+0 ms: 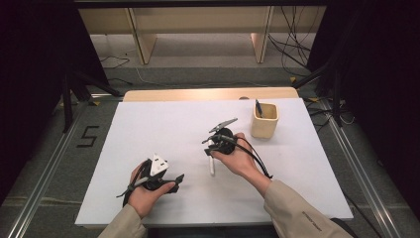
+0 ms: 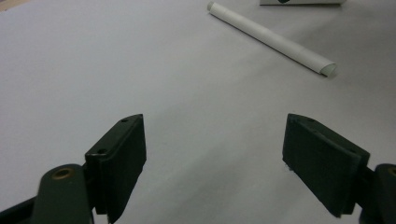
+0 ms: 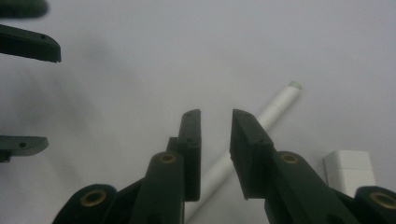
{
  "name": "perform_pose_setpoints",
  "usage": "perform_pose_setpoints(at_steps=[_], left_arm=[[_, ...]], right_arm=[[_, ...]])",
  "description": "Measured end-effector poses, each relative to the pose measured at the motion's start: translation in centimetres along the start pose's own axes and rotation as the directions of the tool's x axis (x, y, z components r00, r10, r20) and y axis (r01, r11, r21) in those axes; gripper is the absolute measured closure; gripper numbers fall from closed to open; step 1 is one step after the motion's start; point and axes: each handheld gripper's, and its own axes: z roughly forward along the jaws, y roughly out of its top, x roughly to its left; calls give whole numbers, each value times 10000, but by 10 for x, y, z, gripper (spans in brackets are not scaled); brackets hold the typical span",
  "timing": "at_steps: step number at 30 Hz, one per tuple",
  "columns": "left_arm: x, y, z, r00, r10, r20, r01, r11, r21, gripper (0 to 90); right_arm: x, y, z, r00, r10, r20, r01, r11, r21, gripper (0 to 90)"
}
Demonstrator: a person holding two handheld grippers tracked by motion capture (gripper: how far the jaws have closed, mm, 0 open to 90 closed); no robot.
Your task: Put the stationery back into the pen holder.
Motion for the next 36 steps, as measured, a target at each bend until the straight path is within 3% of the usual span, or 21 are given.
perform_pose_setpoints(at_steps=[3, 7, 10, 12, 15, 17, 20, 22, 23, 26, 27, 28, 31, 32, 35, 36], left_arm=[[0, 0, 0, 10000, -18, -6, 18, 10000, -5, 214], [0, 0, 0, 10000, -18, 8, 18, 10000, -6, 213], [-1, 0, 0, 10000, 12, 9, -12, 10000, -1, 214], [-1, 0, 0, 10000, -29, 13, 29, 10000, -23, 213], [-1, 0, 0, 10000, -7, 16, 7, 10000, -16, 214], [-1, 0, 0, 10000, -4, 19, 4, 10000, -13, 213], [-1, 0, 0, 10000, -7, 24, 7, 10000, -16, 213], [-1, 1, 0, 10000, -2, 23, 3, 10000, -22, 213], [-1, 1, 0, 10000, -8, 27, 9, 10000, -23, 213], [-1, 0, 0, 10000, -19, 34, 19, 10000, -25, 213], [-1, 0, 0, 10000, -16, 36, 16, 10000, -25, 213], [-1, 0, 0, 10000, -17, 36, 17, 10000, -27, 213], [-1, 0, 0, 10000, -15, 36, 15, 10000, -30, 213], [-1, 0, 0, 10000, -22, 40, 23, 10000, -28, 213], [-1, 0, 0, 10000, -14, 43, 14, 10000, -27, 213], [-1, 0, 0, 10000, -15, 48, 15, 10000, -27, 213]], right_arm=[[0, 4, 1, 9997, 7, 240, -13, 9996, 267, 661], [3, 11, 2, 9933, 845, 792, -922, 9908, 993, 561], [4, 14, 5, 9842, 1435, 1033, -1574, 9774, 1414, 559], [4, 16, 7, 9736, 2026, 1053, -2190, 9593, 1785, 570], [2, 17, 13, 9576, 2493, 1443, -2771, 9340, 2253, 591], [-1, 18, 17, 9391, 3080, 1523, -3388, 9039, 2609, 598], [-3, 23, 21, 9148, 3650, 1728, -4016, 8675, 2935, 604], [-3, 25, 24, 9053, 3866, 1762, -4237, 8522, 3069, 621], [-3, 26, 24, 8955, 4039, 1870, -4445, 8336, 3280, 627], [-4, 28, 28, 8833, 4220, 2044, -4685, 8117, 3487, 635], [-5, 28, 30, 8832, 4199, 2091, -4685, 8115, 3493, 635], [-4, 29, 31, 8755, 4315, 2174, -4828, 7991, 3582, 634], [-5, 29, 35, 8710, 4379, 2229, -4910, 7929, 3608, 635], [-5, 29, 36, 8633, 4511, 2266, -5046, 7821, 3657, 634], [-5, 30, 38, 8581, 4538, 2404, -5131, 7754, 3680, 635], [-5, 30, 38, 8522, 4634, 2431, -5231, 7669, 3719, 635]])
